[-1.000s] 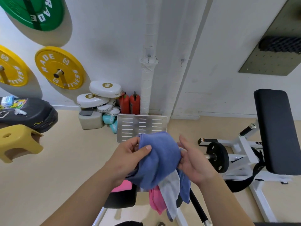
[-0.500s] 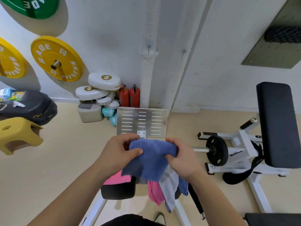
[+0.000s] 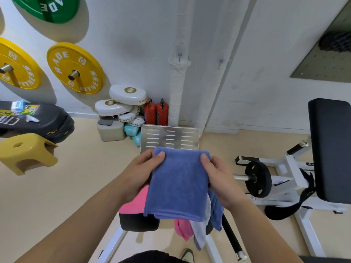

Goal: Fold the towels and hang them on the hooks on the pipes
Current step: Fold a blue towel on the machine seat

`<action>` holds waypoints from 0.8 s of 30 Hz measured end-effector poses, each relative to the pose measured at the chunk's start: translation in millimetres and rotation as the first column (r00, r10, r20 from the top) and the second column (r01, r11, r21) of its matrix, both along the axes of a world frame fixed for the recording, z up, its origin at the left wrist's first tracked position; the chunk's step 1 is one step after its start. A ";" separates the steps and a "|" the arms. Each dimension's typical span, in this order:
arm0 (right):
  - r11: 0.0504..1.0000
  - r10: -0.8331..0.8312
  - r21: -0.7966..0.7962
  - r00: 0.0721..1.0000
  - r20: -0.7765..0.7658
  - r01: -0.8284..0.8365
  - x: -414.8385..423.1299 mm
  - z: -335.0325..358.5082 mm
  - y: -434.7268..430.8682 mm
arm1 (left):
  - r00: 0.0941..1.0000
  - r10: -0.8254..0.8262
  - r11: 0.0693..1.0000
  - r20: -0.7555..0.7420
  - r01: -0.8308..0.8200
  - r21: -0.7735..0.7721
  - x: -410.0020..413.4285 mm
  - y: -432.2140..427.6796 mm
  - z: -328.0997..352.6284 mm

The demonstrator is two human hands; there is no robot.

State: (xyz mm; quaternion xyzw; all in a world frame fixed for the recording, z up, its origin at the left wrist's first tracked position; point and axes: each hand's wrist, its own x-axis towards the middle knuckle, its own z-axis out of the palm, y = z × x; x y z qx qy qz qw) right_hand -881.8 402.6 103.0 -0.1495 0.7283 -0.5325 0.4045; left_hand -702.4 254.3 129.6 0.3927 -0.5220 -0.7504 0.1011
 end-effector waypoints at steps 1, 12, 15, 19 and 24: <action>0.999 -0.032 0.014 0.999 0.043 0.031 2.9 -4.6 -2.6 | 1.000 0.027 0.995 -0.007 -0.026 0.092 -0.8 4.3 -7.8; 0.995 -0.057 0.098 0.857 0.513 0.008 -17.4 -52.1 10.1 | 0.983 0.153 0.976 0.098 -0.166 0.140 -11.8 27.0 -56.1; 1.000 0.023 -0.029 0.859 0.511 -0.010 -19.9 -55.7 14.7 | 0.956 0.135 0.991 0.261 -0.127 -0.050 -14.5 31.4 -68.3; 0.997 0.015 -0.076 0.963 0.270 0.006 -11.8 -46.2 4.1 | 0.885 0.167 0.818 0.434 0.122 -0.563 -23.3 56.2 -76.2; 0.999 -0.034 -0.017 0.970 0.242 0.039 -11.8 -36.8 -8.6 | 0.988 0.098 0.672 0.120 0.023 -0.740 -42.1 88.7 -62.7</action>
